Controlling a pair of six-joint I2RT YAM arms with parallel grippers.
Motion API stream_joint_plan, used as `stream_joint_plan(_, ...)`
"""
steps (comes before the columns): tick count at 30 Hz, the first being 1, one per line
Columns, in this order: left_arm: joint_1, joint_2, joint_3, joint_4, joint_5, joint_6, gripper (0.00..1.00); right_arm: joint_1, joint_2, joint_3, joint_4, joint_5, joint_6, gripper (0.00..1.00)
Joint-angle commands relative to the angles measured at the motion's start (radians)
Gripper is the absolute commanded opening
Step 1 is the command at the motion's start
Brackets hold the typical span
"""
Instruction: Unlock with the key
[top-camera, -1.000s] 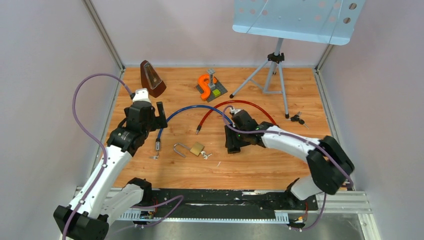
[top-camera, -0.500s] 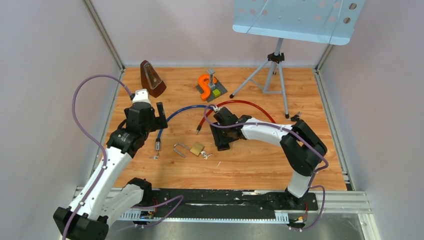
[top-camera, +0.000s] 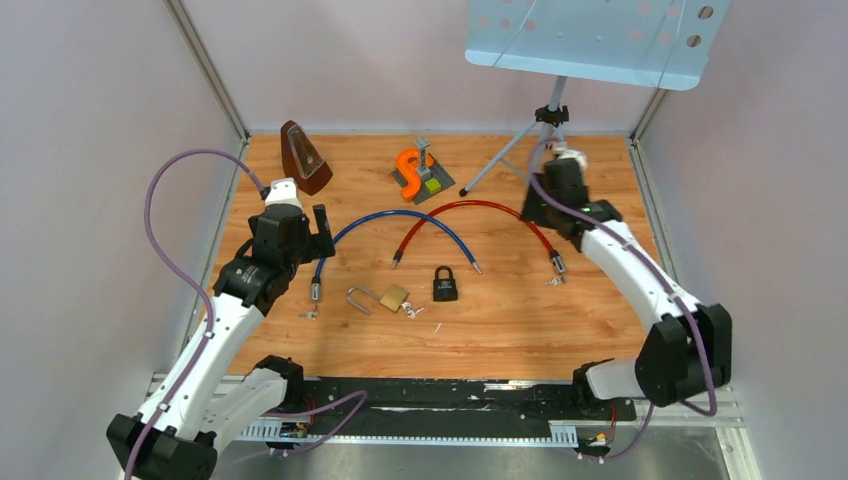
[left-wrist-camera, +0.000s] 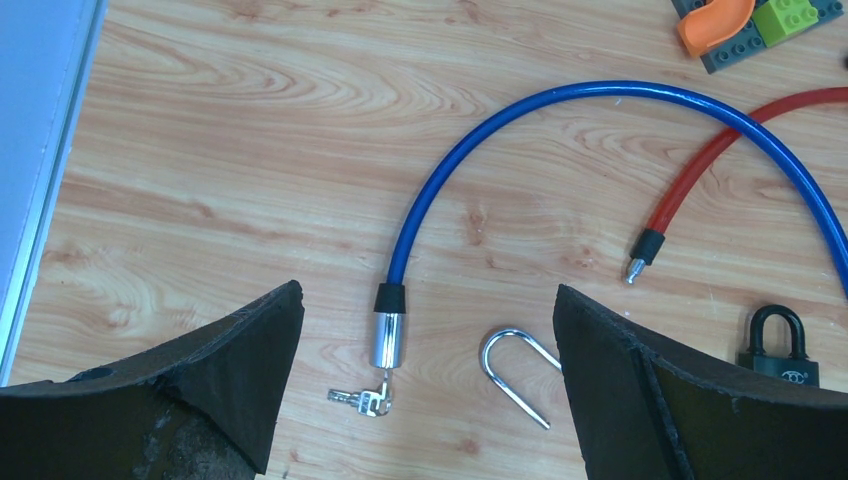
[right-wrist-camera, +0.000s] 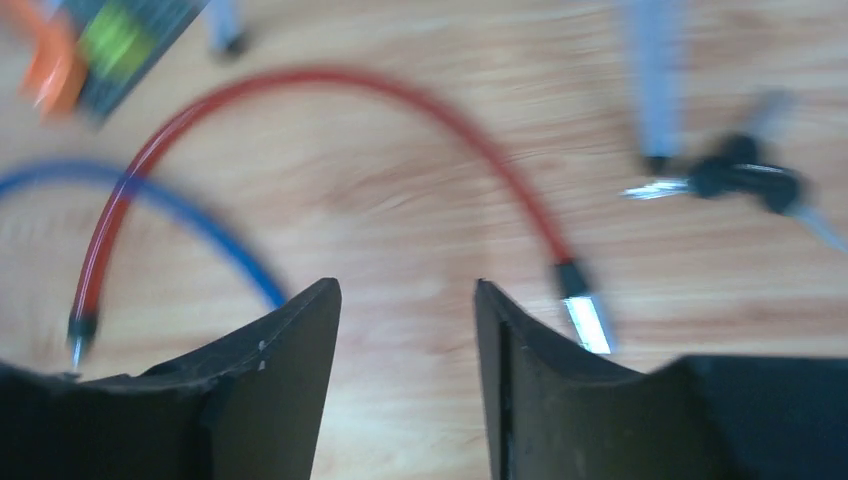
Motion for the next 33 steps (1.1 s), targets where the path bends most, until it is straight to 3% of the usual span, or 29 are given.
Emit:
stream_joint_plan(1, -0.003, -0.002, -0.001, 0.036, -0.014, 0.018, 1.0, -0.268, -0.133, -0.092, 0.045, 0.067, 0.1, 0.49)
stream_joint_plan(5, -0.003, 0.001, -0.003, 0.036, -0.017, 0.019, 1.0, -0.456, -0.145, -0.131, 0.133, 0.062, 0.144, 0.5)
stream_joint_plan(11, -0.003, 0.002, -0.002, 0.036, -0.017, 0.021, 1.0, -0.602, 0.081, -0.04, 0.163, -0.038, 0.138, 0.52)
stream_joint_plan(19, -0.003, 0.001, -0.003, 0.035, -0.02, 0.026, 1.0, -0.647, 0.357, 0.121, 0.157, -0.11, 0.095, 0.51)
stream_joint_plan(24, -0.003, 0.0, -0.004, 0.037, -0.013, 0.029, 1.0, -0.647, 0.472, 0.193, 0.063, -0.181, 0.087, 0.5)
stream_joint_plan(29, -0.003, -0.004, -0.004, 0.038, -0.007, 0.029, 1.0, -0.646, 0.513, 0.165, 0.017, -0.17, 0.081, 0.48)
stream_joint_plan(33, -0.003, -0.01, -0.004, 0.04, -0.003, 0.029, 1.0, -0.646, 0.49, 0.115, -0.005, -0.133, 0.074, 0.41)
